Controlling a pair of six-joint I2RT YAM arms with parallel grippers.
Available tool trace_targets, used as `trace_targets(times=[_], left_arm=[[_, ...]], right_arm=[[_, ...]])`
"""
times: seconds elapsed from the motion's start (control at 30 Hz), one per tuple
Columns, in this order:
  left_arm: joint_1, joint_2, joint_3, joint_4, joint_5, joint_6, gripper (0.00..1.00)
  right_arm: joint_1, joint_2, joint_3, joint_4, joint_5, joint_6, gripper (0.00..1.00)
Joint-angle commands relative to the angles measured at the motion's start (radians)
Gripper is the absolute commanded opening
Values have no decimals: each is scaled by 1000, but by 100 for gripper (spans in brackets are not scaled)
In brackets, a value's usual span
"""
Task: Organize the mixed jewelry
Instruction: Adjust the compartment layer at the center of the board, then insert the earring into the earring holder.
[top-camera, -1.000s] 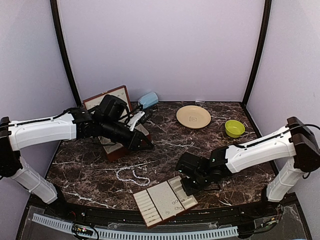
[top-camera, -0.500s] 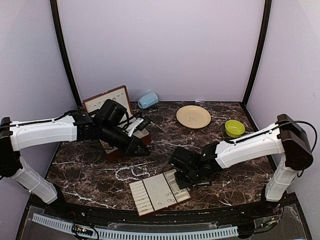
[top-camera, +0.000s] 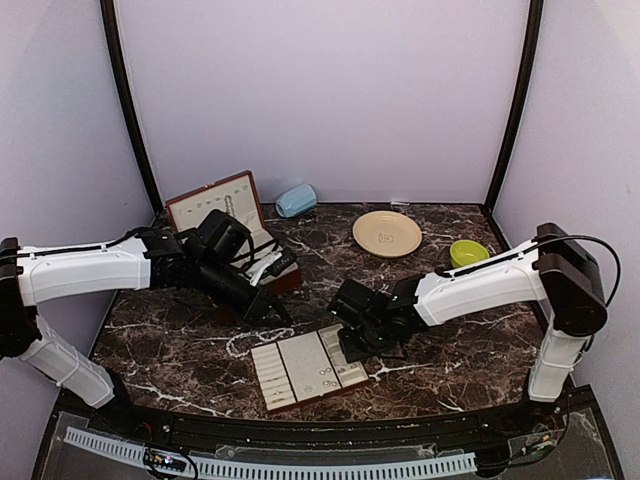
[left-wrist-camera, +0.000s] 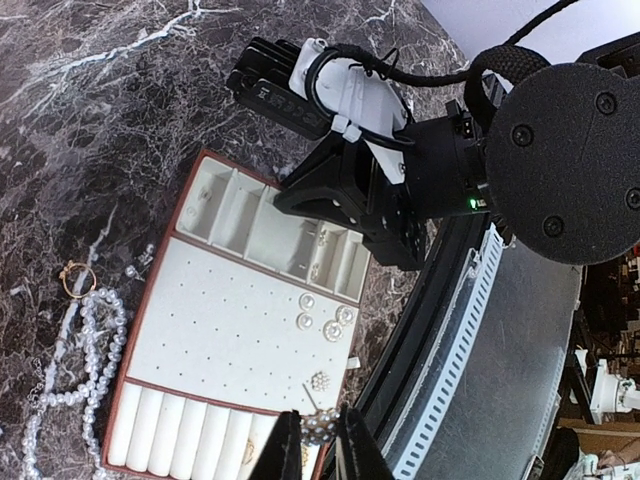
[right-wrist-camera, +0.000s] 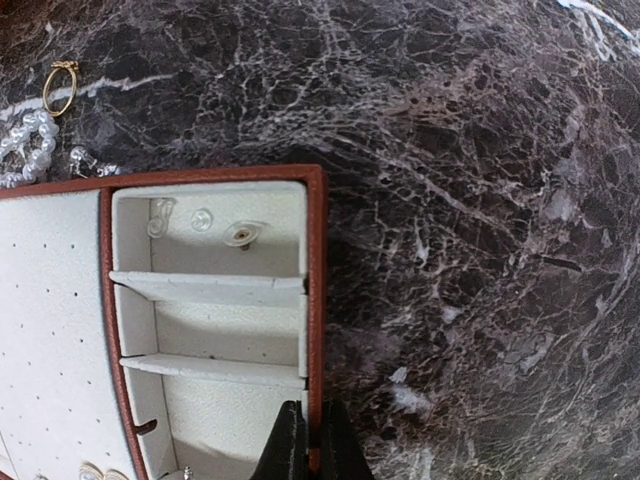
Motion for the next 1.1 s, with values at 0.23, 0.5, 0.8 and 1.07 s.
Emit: trace_targets(times=[0.23,0.5,0.8,1.07], left_arm=[[2,29,-18,-32,61,-69,9],[-37,93,14,-75,99,-163,7],[-114,134,26,-169,102,-323,7],[-188,184,35,-169,41,-378,6]], right_arm=[[-5,-108,-60,107,-28,-45,48],[-43,-291,-176,183,-45,-76,69],[-108,-460,-335,269,-39,-93,69],[-112,-515,-414,328,-58,-74,69]])
